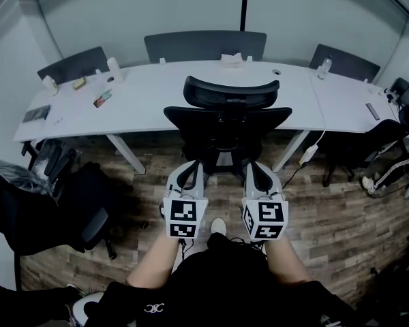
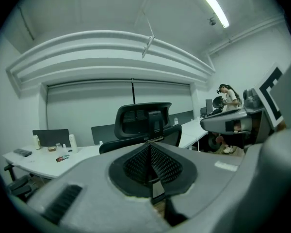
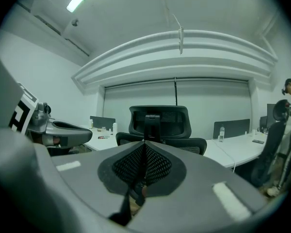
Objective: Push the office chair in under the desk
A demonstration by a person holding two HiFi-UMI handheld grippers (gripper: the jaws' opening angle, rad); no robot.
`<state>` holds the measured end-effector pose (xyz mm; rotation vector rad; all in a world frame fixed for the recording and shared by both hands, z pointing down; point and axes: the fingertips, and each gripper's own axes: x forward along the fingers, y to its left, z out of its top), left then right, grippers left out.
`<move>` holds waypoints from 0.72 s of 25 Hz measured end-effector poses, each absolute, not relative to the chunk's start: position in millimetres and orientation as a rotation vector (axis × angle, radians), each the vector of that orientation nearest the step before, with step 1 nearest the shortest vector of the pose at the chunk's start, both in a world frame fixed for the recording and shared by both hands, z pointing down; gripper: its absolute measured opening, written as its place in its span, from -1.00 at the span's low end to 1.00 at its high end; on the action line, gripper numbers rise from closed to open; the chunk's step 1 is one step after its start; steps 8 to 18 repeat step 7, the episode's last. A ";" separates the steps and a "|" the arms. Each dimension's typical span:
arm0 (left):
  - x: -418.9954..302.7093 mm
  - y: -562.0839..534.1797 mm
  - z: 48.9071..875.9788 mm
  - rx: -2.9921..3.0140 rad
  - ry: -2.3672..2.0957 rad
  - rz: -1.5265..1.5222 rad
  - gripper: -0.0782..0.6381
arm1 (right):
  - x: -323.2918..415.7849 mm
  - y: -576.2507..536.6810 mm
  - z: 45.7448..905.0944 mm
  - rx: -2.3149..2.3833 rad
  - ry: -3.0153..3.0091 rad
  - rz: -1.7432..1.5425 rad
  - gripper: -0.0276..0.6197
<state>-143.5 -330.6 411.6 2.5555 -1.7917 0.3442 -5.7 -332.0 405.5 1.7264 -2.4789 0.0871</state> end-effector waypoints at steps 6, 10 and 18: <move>-149.3 -333.2 414.5 2.531 -1.787 0.343 -0.77 | -10.1 -335.5 404.7 1.729 -2.477 0.085 -0.90; -149.7 -333.8 415.6 2.529 -1.782 0.344 -0.77 | -10.7 -336.3 404.8 1.728 -2.476 0.084 -0.90; -149.7 -333.8 415.6 2.529 -1.782 0.344 -0.77 | -10.7 -336.3 404.8 1.728 -2.476 0.084 -0.90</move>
